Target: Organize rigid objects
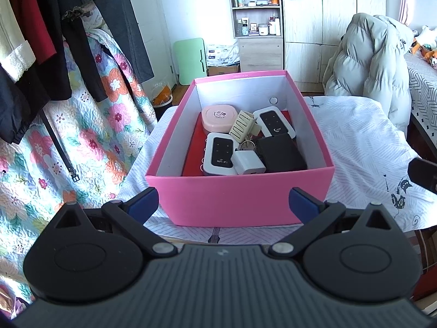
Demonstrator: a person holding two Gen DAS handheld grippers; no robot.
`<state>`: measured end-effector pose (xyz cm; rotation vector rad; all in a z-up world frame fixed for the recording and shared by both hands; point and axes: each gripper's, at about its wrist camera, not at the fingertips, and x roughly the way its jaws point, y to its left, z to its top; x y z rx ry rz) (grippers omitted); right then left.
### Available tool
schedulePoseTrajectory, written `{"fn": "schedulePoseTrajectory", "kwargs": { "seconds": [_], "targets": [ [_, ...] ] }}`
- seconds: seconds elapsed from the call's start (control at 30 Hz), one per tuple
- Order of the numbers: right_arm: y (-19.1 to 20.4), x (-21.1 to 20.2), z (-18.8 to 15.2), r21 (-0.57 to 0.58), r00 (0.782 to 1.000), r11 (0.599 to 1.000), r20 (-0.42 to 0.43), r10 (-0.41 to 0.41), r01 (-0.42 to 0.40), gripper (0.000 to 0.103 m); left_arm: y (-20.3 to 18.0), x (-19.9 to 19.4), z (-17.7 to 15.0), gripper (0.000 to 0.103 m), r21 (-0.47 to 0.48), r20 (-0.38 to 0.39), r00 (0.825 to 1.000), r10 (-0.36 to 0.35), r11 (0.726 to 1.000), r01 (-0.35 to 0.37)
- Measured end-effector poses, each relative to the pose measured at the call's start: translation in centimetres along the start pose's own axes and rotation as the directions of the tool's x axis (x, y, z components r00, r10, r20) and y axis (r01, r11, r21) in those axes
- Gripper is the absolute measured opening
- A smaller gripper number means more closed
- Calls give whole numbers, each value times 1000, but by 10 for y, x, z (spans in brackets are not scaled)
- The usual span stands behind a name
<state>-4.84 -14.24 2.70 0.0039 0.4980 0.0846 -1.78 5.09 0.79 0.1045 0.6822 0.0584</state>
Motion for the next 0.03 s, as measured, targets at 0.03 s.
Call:
{"fn": "schedulePoseTrajectory", "kwargs": {
  "seconds": [0.03],
  "targets": [
    [0, 0, 0, 0, 1000, 1000, 0, 0, 0, 102, 0, 0, 0, 103, -1, 0, 1000, 0, 1000, 0]
  ]
}}
